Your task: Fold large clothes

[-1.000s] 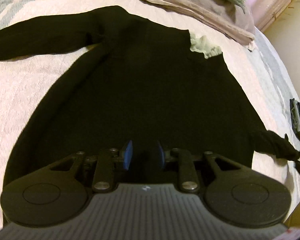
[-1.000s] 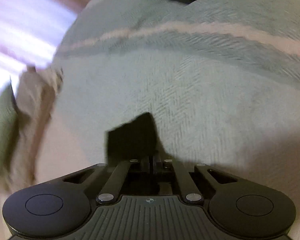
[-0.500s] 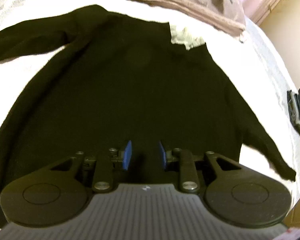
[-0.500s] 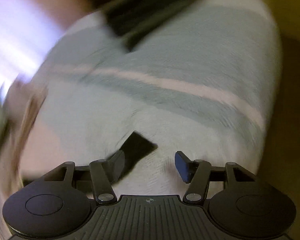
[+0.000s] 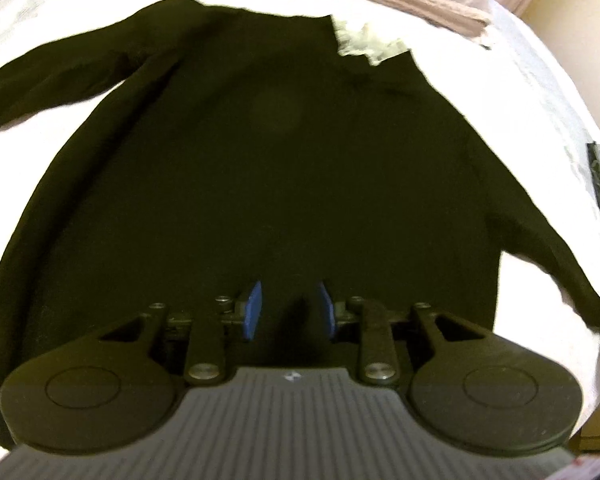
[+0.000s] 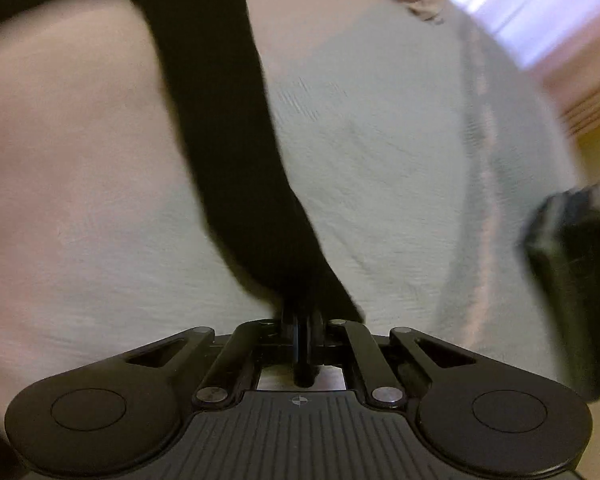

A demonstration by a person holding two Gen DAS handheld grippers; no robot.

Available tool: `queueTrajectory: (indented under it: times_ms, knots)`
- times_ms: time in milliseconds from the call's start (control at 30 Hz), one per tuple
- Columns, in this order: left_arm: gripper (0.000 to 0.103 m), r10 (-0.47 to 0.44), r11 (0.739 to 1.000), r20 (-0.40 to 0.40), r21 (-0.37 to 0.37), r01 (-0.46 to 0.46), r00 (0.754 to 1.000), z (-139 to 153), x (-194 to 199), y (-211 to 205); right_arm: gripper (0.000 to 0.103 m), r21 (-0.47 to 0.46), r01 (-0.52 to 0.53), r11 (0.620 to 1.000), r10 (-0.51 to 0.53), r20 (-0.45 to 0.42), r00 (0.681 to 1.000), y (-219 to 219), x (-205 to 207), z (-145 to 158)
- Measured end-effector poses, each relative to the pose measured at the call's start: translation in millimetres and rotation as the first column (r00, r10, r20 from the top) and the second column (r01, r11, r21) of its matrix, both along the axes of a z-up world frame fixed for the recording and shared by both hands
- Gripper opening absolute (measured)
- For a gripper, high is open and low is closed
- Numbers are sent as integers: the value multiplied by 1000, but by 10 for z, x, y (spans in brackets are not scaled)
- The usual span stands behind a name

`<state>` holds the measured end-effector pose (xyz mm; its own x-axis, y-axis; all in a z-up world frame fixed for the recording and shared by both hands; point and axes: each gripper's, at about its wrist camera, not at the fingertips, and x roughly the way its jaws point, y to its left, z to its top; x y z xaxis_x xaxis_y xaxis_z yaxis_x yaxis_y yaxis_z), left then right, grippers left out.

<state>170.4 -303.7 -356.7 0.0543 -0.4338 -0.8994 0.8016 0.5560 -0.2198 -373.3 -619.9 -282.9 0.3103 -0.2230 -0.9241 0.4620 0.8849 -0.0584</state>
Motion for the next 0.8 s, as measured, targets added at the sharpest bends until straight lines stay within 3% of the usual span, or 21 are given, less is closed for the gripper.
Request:
queueTrajectory:
  times_ms: [33, 67, 100, 167, 233, 267, 300, 333, 400, 467, 500, 567, 600, 633, 667, 733, 767, 800]
  knots:
    - [26, -5, 1000, 5, -3, 5, 1000, 15, -1, -2, 0, 139, 80, 987, -99, 133, 986, -100, -122, 262]
    - [26, -1, 1000, 8, -2, 1, 1000, 20, 7, 1, 0, 295, 130, 947, -212, 267, 940, -223, -288, 495]
    - [27, 8, 1000, 3, -2, -8, 1000, 15, 27, 5, 0, 436, 163, 885, -345, 381, 858, -355, -509, 685]
    - [27, 32, 1000, -10, 0, -32, 999, -8, 56, 13, 0, 555, 212, 805, -503, 446, 740, -543, -783, 815]
    - [27, 49, 999, -19, -3, -49, 999, -35, 54, 18, 0, 636, 296, 713, -638, 412, 650, -766, -1047, 661]
    - [27, 54, 999, -26, -4, -54, 998, -57, 40, 21, 0, 662, 346, 664, -689, 363, 627, -893, -1122, 512]
    - [27, 57, 998, -30, -2, -57, 998, -75, 28, 24, 0, 698, 426, 575, -764, 272, 585, -969, -1223, 254]
    - [27, 58, 998, -34, 0, -58, 998, -95, 14, 34, 0, 728, 510, 459, -836, 159, 526, -1031, -1316, -54]
    - [27, 55, 998, -40, 12, -54, 998, -133, -9, 50, 3, 717, 636, 285, -906, -14, 422, -1117, -1442, -542]
    - [27, 48, 999, -43, 24, -47, 998, -133, -8, 79, 7, 697, 679, 229, -943, -14, 332, -1093, -1557, -747]
    - [27, 45, 999, -41, 23, -44, 998, -119, -2, 99, 13, 697, 686, 210, -967, 44, 252, -1003, -1650, -720]
    - [29, 50, 999, -31, 20, -50, 998, -73, 26, 164, 35, 680, 714, 166, -985, 142, 94, -785, -1828, -601]
    - [30, 65, 998, -32, 19, -65, 997, -63, 41, 201, 50, 666, 731, 152, -982, 187, 34, -626, -1914, -504]
    - [30, 82, 997, -39, 18, -81, 996, -62, 53, 231, 55, 643, 749, 161, -974, 225, 17, -470, -1949, -408]
    - [30, 101, 995, -53, 19, -100, 993, -65, 75, 256, 56, 614, 765, 194, -963, 267, 30, -263, -1843, -322]
    - [30, 121, 993, -72, 17, -120, 990, -79, 75, 271, 57, 547, 775, 316, -932, 332, 146, -28, -1586, -254]
    - [30, 123, 992, -75, 16, -122, 990, -85, 67, 264, 57, 510, 769, 386, -909, 355, 221, 28, -1393, -299]
    - [30, 122, 993, -77, 14, -121, 990, -90, 53, 254, 57, 466, 775, 427, -891, 365, 271, 62, -1277, -356]
